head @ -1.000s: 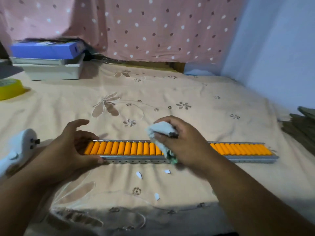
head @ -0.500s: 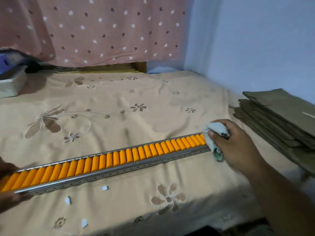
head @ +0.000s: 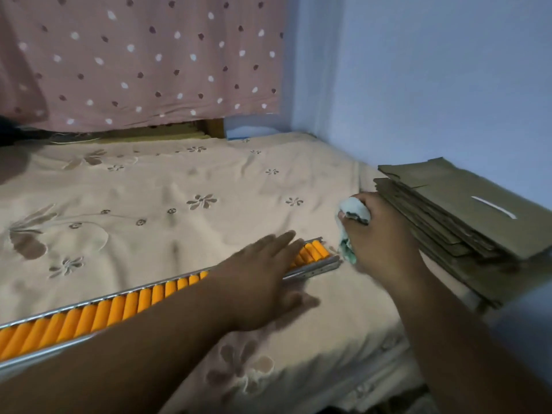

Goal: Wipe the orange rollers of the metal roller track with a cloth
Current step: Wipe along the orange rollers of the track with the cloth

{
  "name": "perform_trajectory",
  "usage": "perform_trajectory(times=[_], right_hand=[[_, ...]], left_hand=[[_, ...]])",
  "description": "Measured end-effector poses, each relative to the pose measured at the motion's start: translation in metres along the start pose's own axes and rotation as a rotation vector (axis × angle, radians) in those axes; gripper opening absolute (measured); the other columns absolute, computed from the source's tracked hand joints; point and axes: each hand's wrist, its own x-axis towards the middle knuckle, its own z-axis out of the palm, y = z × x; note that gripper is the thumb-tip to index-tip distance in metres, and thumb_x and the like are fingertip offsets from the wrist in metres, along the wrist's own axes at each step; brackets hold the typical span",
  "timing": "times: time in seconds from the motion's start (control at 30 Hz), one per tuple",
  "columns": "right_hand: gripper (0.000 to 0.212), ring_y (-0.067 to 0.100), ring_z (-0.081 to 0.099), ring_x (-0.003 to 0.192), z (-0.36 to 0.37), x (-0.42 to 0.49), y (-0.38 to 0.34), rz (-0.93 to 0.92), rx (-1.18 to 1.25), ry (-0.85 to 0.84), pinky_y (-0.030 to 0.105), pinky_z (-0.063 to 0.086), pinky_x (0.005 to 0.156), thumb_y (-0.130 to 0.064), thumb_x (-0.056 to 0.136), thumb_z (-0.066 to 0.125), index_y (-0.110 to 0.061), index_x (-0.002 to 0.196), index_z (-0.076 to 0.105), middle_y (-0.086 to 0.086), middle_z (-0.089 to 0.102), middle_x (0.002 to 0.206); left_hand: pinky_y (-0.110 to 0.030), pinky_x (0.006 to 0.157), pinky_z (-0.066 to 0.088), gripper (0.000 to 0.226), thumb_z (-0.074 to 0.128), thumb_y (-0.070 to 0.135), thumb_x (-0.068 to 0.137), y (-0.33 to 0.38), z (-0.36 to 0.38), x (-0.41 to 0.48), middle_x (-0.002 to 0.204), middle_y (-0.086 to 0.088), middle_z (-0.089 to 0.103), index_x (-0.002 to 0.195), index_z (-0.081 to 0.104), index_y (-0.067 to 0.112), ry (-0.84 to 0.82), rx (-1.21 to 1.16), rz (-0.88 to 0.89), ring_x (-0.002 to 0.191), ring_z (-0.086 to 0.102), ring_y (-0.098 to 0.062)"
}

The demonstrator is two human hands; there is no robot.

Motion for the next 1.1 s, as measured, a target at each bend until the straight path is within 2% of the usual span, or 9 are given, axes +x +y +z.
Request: perform_trajectory(times=[0.17, 0.3, 0.43, 0.53, 0.63, 0.73, 0.87, 1.0, 1.1], right_hand=[[0.024, 0.023, 0.063, 0.101, -0.007, -0.002, 0.007, -0.131, -0.286, -0.033, 0.034, 0.051, 0.084, -0.018, 0.092, 0.062, -0.023, 0.116, 0.063, 0.001, 0.067, 0.109], [0.020, 0.011, 0.061, 0.089, -0.006, -0.001, 0.005, -0.140, -0.193, -0.158, 0.015, 0.043, 0.068, -0.015, 0.093, 0.062, -0.028, 0.106, 0.067, -0.009, 0.068, 0.099], [0.017, 0.013, 0.064, 0.085, 0.016, 0.013, -0.010, -0.196, -0.171, -0.315, 0.030, 0.051, 0.072, -0.013, 0.089, 0.060, -0.027, 0.096, 0.067, -0.006, 0.071, 0.092], [0.025, 0.026, 0.061, 0.097, 0.035, 0.021, -0.014, -0.316, -0.334, -0.396, 0.038, 0.051, 0.080, -0.009, 0.086, 0.059, -0.026, 0.103, 0.066, 0.000, 0.070, 0.101], [0.038, 0.026, 0.053, 0.097, 0.037, 0.012, -0.005, -0.410, -0.527, -0.478, 0.040, 0.047, 0.080, -0.001, 0.083, 0.060, -0.025, 0.113, 0.062, 0.000, 0.064, 0.104], [0.033, 0.024, 0.052, 0.089, 0.016, -0.008, -0.002, -0.475, -0.542, -0.512, 0.042, 0.047, 0.077, -0.002, 0.081, 0.061, -0.028, 0.101, 0.060, -0.007, 0.061, 0.095], [0.013, 0.011, 0.057, 0.079, -0.019, -0.010, -0.019, -0.454, -0.560, -0.732, 0.035, 0.048, 0.075, -0.020, 0.094, 0.060, -0.027, 0.083, 0.060, -0.007, 0.060, 0.080], [0.019, 0.003, 0.062, 0.079, -0.008, 0.016, -0.028, -0.389, -0.394, -0.519, 0.020, 0.044, 0.071, -0.012, 0.092, 0.065, -0.030, 0.095, 0.068, -0.008, 0.069, 0.083], [0.027, 0.024, 0.058, 0.093, 0.031, 0.017, -0.028, -0.440, -0.385, -0.461, 0.035, 0.044, 0.081, -0.006, 0.088, 0.061, -0.026, 0.106, 0.064, -0.004, 0.067, 0.100]], left_hand=[[-0.048, 0.122, 0.016, 0.086, 0.040, 0.066, 0.092, 0.029, 0.030, 0.068, 0.167, 0.004, 0.001, 0.158, 0.006, 0.023, -0.092, 0.025, 0.007, 0.153, 0.007, -0.023], [-0.042, 0.124, 0.011, 0.086, 0.035, 0.066, 0.093, 0.014, 0.028, 0.039, 0.168, 0.002, -0.002, 0.159, 0.001, 0.022, -0.115, 0.057, 0.021, 0.154, 0.005, -0.022], [-0.034, 0.123, 0.018, 0.092, 0.021, 0.076, 0.082, -0.010, 0.014, 0.002, 0.167, 0.003, 0.010, 0.158, 0.010, 0.025, -0.108, -0.024, -0.027, 0.152, 0.016, -0.020], [-0.033, 0.106, 0.041, 0.079, 0.045, 0.068, 0.087, -0.025, 0.001, -0.016, 0.152, 0.008, 0.040, 0.152, 0.028, 0.028, -0.065, -0.089, -0.136, 0.133, 0.045, -0.017], [-0.038, 0.092, 0.050, 0.066, 0.052, 0.070, 0.082, -0.035, -0.004, -0.022, 0.123, 0.006, 0.058, 0.135, 0.045, 0.032, -0.098, -0.052, -0.246, 0.109, 0.058, -0.018], [-0.037, 0.082, 0.051, 0.056, 0.055, 0.072, 0.079, -0.036, -0.002, -0.022, 0.105, 0.005, 0.058, 0.119, 0.051, 0.032, -0.095, -0.040, -0.245, 0.095, 0.059, -0.017], [-0.035, 0.079, 0.048, 0.054, 0.059, 0.070, 0.078, -0.036, 0.000, -0.021, 0.106, 0.004, 0.060, 0.115, 0.052, 0.032, -0.067, -0.052, -0.266, 0.098, 0.060, -0.019], [-0.033, 0.073, 0.046, 0.048, 0.066, 0.069, 0.072, -0.039, -0.004, -0.019, 0.098, 0.004, 0.062, 0.100, 0.056, 0.031, -0.083, -0.114, -0.266, 0.093, 0.061, -0.020], [-0.032, 0.086, 0.051, 0.063, 0.069, 0.068, 0.068, -0.050, -0.018, -0.026, 0.114, 0.009, 0.066, 0.120, 0.060, 0.034, -0.131, -0.210, -0.299, 0.104, 0.063, -0.018]])
